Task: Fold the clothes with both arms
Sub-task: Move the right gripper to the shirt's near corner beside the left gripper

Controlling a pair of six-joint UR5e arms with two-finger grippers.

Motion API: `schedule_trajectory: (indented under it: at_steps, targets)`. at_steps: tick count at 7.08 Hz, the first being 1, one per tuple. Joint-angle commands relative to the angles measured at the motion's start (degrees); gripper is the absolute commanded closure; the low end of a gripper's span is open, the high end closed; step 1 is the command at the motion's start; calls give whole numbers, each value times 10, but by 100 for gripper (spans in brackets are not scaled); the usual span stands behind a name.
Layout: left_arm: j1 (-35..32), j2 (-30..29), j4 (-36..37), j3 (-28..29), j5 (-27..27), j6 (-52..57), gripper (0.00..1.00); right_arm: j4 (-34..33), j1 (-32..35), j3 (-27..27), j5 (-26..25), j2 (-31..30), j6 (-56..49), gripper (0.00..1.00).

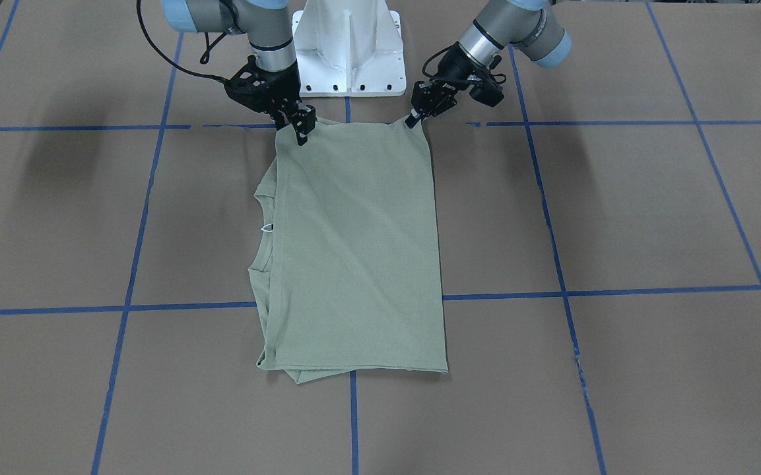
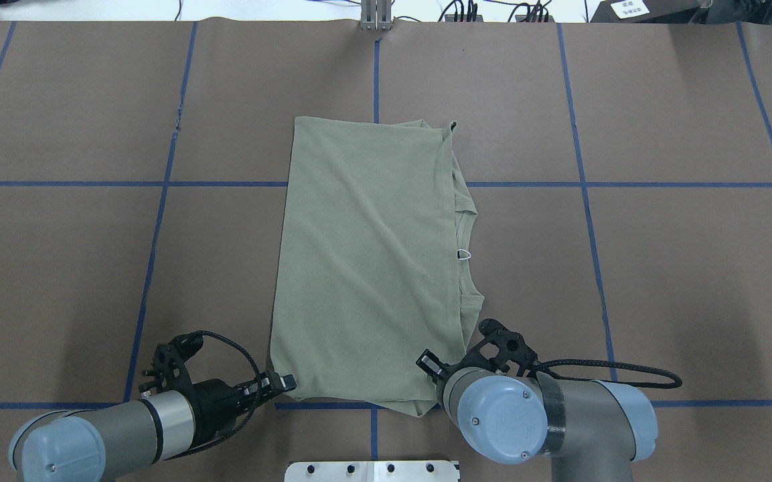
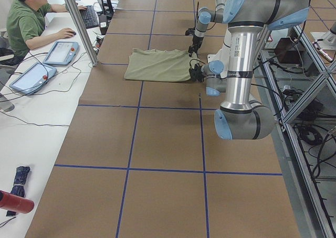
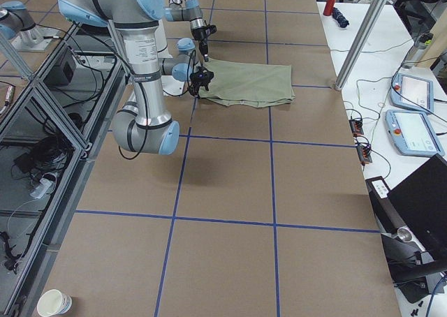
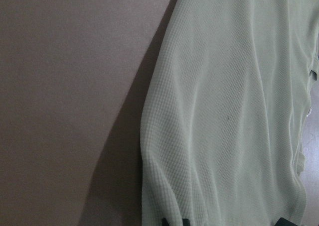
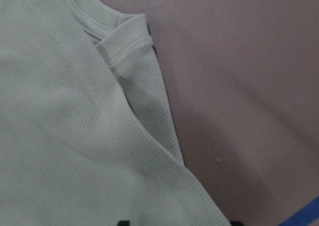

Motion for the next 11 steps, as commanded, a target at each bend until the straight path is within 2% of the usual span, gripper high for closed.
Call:
schedule_trajectory:
  at_steps: [1,2,5,6,7,8,9,10,11]
  targets:
    - [0,0,0,-1,0,0,100,0,-1,-1,-4,1,9,90]
    - [0,0,0,-2,0,0,100,-1,0,-2,-5,4,9,100]
    - [-4,1,2,-16,-10,7,100,-7,14,8,-2,11,8,100]
    - [-16,10,6,-57,-62,50,100,-14,23,33,3,10,4,100]
    - [-27,38,16,-103,-81,53,100,-61,22,81,5,11,2,100]
    - [-29,55,71,-163,-110,54,100,-123,23,139,18,18,2,100]
    - [-47,53,139,-222,-148,54,100,-171,54,168,52,40,1,100]
    - [-68,49,194,-274,-183,55,100,-208,82,184,94,70,-1,100]
    - [-118,28,253,-287,-241,66,100,-220,89,181,110,86,-20,100]
